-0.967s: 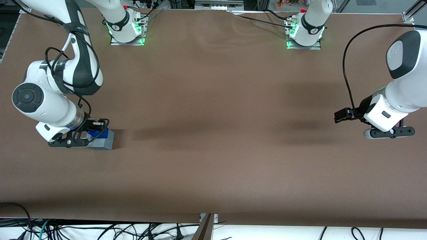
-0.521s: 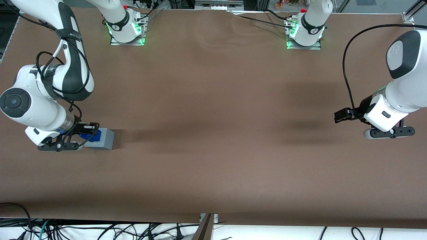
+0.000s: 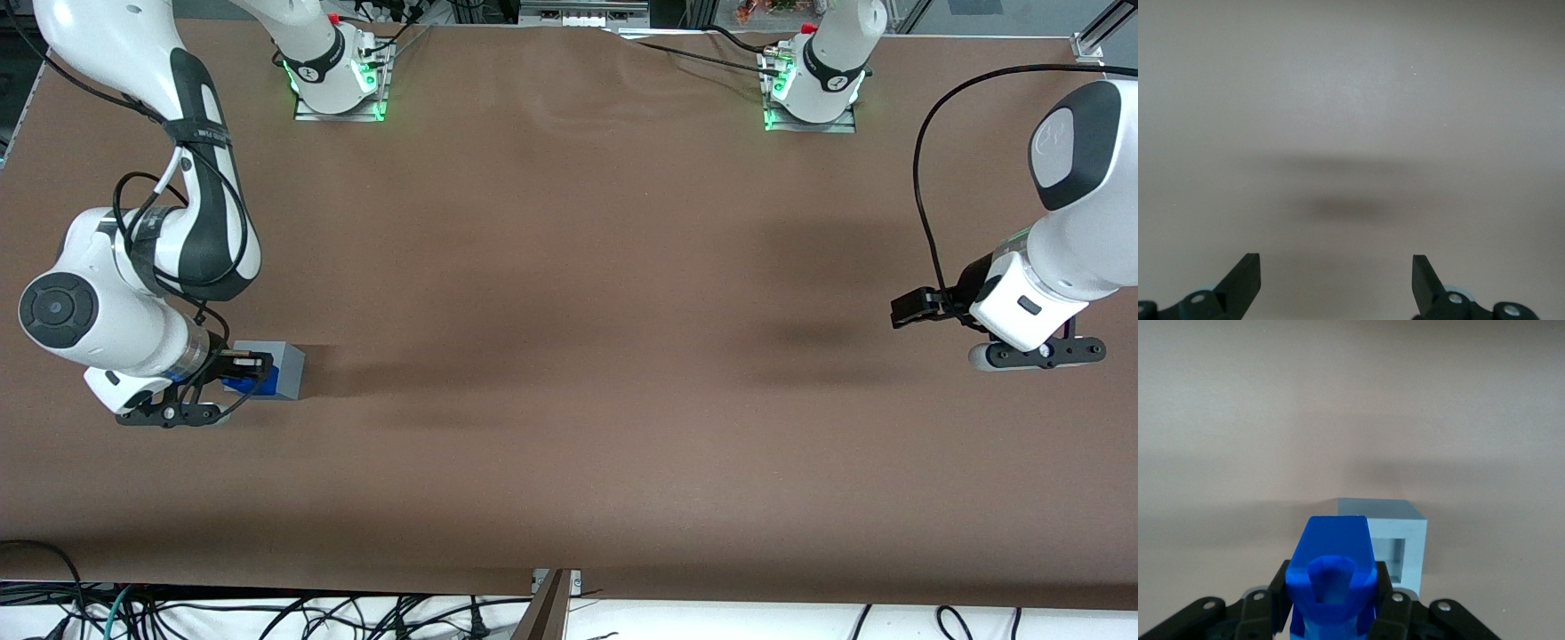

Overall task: Insert blue part into gray base with right arm
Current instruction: 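Lower the blue part into the gray base's square opening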

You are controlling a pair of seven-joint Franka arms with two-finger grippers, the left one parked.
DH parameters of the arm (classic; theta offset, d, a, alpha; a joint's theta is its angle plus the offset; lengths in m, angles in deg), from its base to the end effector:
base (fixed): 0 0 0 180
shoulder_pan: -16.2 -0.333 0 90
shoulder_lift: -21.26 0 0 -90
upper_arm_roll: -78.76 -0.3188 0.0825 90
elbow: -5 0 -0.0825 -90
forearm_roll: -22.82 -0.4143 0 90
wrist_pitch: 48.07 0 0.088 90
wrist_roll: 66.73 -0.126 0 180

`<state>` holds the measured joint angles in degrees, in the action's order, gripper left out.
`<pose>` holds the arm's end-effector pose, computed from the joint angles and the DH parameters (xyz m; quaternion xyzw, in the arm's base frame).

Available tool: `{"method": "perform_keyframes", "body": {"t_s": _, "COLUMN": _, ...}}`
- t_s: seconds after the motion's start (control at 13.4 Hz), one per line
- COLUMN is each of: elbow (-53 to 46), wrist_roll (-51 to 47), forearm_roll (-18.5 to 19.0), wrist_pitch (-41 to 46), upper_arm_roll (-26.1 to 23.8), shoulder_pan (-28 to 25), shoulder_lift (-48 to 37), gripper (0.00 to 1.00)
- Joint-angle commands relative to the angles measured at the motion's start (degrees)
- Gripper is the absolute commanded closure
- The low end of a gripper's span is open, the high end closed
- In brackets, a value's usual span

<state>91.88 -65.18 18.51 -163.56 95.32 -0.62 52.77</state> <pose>0.7217 0.0365 0.3200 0.9989 0.0183 -0.0143 0.0412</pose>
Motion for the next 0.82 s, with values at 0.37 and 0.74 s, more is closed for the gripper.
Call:
{"method": "perform_keyframes", "body": {"t_s": 0.37, "elbow": 3.29, "wrist_roll": 10.65, "forearm_roll": -2.81, "wrist_pitch": 1.05, "upper_arm_roll": -0.39, "shoulder_pan": 2.32, "shoulder_lift": 0.04, "gripper": 0.84}}
{"method": "perform_keyframes", "body": {"t_s": 0.74, "elbow": 4.26, "wrist_roll": 11.28, "forearm_roll": -2.72, "wrist_pitch": 1.67, "upper_arm_roll": 0.40, "shoulder_pan": 2.40, "shoulder_lift": -1.02, "gripper": 0.84}}
